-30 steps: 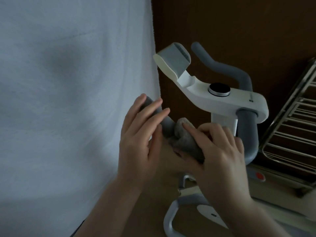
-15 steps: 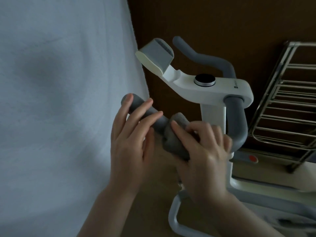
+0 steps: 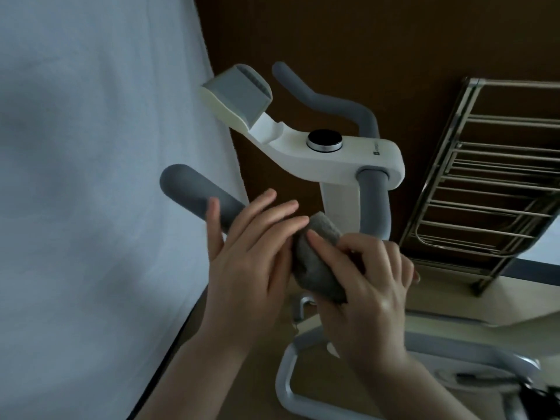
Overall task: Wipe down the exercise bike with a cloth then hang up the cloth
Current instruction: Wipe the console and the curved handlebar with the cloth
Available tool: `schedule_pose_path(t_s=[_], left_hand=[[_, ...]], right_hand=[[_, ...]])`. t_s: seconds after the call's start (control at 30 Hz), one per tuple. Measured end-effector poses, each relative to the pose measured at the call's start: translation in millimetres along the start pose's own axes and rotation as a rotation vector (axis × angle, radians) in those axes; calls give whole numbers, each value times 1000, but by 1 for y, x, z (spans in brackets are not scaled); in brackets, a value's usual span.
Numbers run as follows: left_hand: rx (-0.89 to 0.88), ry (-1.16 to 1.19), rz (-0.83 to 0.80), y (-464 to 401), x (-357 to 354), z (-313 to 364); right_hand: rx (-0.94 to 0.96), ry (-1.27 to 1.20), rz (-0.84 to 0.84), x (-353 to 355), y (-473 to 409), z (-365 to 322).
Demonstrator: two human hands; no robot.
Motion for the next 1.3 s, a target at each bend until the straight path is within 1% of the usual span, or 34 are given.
schedule_pose_path(t_s=[0.07,0.1,0.17,0.23,0.3,0.37,0.4,0.43,0.5,0.57,0.6,0.63,0.67,0.7,0.73,0.77,0.8,0.87,0.93,1.0,1.07,1.1,1.17,1.2,1.23,1.3], left_hand=[[-23,36,-46,0,-9,6],[-23,41,-58,1,-12,8],[-3,39,-64,1,-18,14],[27,43,-36,-1,-23,22],[84,77,11,-5,-27,29],[149,92,54,-10,-29,33],[178,80,68,-12,-29,36],[206,59,79,-14,-30,39],[266,24,93,-17,-33,46],[328,1,96,-19,-37,52],[352,-10,89,-20,-38,54],[367,-23,79,-20,-39,55],[375,-35,67,-19,-40,56],[382,-40,55,-19,-40,57],[392,-40,47,-19,-40,58],[404,-39,45,-18,-40,59],[419,-40,48,-18,-41,61],[444,-52,53,-19,-46,70],[456,-64,54,-21,-53,80],[475,-63,63,-23,-59,87],[503,-63,85,-24,-62,88],[514,-75,97,-24,-63,87],[536,-94,125,-25,-66,88],[549,-100,139,-25,-67,89],[564,-107,152,-26,-68,90],[586,-126,160,-27,-70,92]], right_hand=[[38,48,-34,10,3,23],[21,42,-34,15,5,35],[-40,-55,-16,17,7,48],[-68,-171,5,11,6,44],[3,-220,-22,8,4,40],[130,-168,-92,11,-1,55],[151,-154,-112,13,-4,69],[129,-178,-117,14,-6,82],[25,-304,-106,13,-5,94],[-40,-448,-113,8,-2,88],[-29,-500,-141,6,-2,84],[35,-510,-183,7,-5,83],[142,-479,-241,10,-11,88],[254,-435,-309,11,-18,98],[320,-414,-373,11,-28,110],[317,-430,-424,9,-38,124],[257,-478,-457,8,-47,136],[102,-634,-456,4,-52,142],[28,-715,-402,3,-44,126],[102,-670,-374,6,-38,115],[212,-525,-383,4,-45,123],[184,-491,-384,1,-53,133],[19,-551,-363,-3,-69,148],[-32,-573,-347,-5,-70,148],[-33,-576,-339,-5,-66,142],[79,-593,-368,-2,-51,127]])
Point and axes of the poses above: each hand's wrist, its own y-axis away from the middle knuckle, its own x-axis out of the back of the hand, z = x × y, the point moved 4 cm from there along -y, towards the middle knuckle, and after that the axes turned 10 degrees about -z, right-handed, at the moved point
